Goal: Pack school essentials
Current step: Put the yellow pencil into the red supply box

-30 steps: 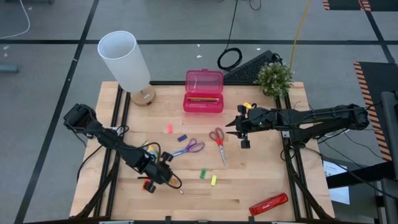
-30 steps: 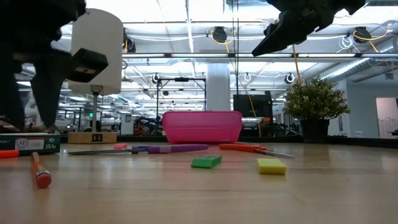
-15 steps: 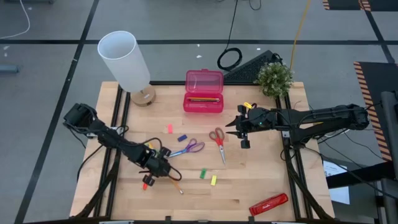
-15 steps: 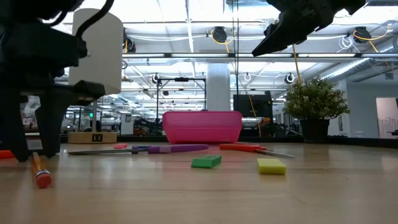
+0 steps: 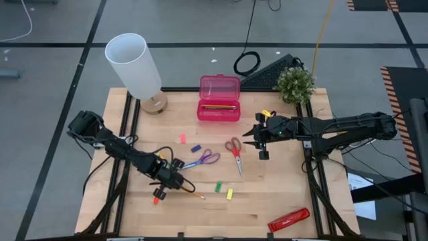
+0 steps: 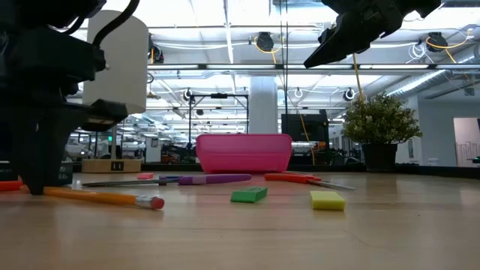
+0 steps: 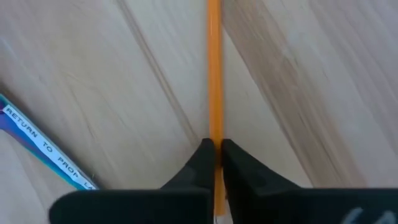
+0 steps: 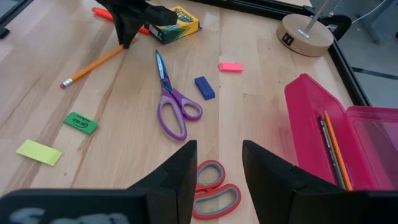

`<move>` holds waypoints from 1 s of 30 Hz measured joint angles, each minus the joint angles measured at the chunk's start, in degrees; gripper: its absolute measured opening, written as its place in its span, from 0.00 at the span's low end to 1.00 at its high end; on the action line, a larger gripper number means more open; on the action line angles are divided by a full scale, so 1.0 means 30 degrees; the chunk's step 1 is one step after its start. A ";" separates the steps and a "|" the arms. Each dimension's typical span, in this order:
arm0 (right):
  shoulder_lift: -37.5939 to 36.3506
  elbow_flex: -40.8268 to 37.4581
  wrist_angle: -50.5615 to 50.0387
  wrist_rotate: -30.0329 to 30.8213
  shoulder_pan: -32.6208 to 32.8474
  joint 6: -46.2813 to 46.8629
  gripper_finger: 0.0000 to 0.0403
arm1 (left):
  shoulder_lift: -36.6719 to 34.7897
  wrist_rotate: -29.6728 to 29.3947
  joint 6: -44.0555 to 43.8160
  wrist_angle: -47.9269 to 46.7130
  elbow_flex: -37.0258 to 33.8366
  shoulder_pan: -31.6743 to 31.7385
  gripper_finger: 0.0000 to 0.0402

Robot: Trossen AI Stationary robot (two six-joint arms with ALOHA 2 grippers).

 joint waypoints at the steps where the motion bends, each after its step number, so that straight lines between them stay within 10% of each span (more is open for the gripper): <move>1: 0.0000 0.0000 0.0001 0.0000 0.0000 0.0002 0.31 | 0.0000 -0.0014 0.0000 0.0073 -0.0001 0.0003 0.03; 30: 0.0469 0.0000 0.2059 0.0036 0.0000 0.2567 0.31 | -0.0102 -0.1657 -0.2105 0.0977 0.0248 0.0015 0.01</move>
